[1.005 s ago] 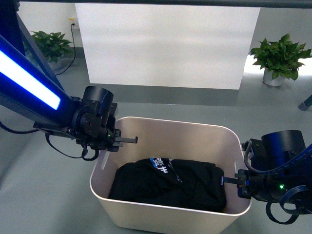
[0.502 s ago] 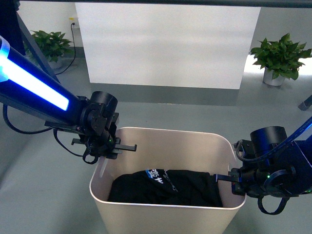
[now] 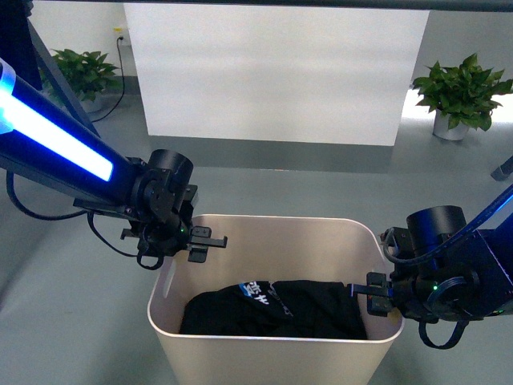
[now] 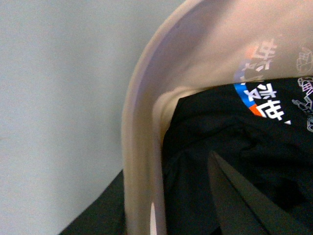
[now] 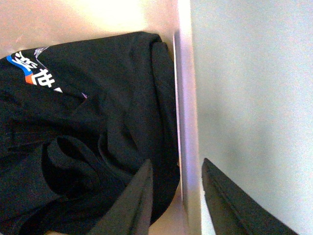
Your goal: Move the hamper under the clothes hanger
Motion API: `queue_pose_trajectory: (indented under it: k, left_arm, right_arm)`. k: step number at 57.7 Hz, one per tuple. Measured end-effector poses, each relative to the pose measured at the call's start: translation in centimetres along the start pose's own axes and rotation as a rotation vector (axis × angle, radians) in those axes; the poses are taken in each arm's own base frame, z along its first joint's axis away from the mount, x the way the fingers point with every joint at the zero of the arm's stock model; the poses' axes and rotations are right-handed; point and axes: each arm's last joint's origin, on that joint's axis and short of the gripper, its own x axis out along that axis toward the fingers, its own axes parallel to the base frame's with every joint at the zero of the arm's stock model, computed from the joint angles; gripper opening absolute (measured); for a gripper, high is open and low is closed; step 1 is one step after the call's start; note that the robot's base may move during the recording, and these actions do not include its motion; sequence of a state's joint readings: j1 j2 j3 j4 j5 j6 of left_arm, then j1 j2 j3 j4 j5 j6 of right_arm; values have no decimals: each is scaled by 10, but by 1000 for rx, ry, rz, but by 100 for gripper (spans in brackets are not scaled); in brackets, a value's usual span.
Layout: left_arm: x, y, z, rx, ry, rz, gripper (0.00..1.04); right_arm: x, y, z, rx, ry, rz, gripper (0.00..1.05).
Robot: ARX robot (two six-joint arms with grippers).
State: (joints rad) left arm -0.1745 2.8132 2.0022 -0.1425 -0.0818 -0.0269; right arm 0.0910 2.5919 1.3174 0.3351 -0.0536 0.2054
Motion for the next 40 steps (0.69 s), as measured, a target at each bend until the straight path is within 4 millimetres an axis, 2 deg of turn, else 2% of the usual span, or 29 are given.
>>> queue_pose_trajectory:
  k: [14, 22, 24, 27, 31, 40]
  left_arm:
    - [0, -3, 2, -7, -24, -22, 76]
    - [-3, -3, 2, -12, -37, -27, 94]
    - [-6, -3, 3, -12, -47, -28, 100]
    - [-12, -3, 7, -14, -65, -32, 98]
    - [-21, -2, 12, -19, -92, -34, 98]
    - [-64, 0, 39, -25, -248, -42, 98]
  right_arm:
    - [-1, 0, 2, -1, -30, -21, 67]
    - [-7, 0, 5, -2, -46, -26, 85]
    - [-11, 1, 8, -2, -60, -26, 92]
    - [-18, 3, 14, -3, -85, -24, 99]
    - [-28, 5, 22, -6, -119, -18, 96]
    - [-62, 12, 46, -33, -226, -12, 97]
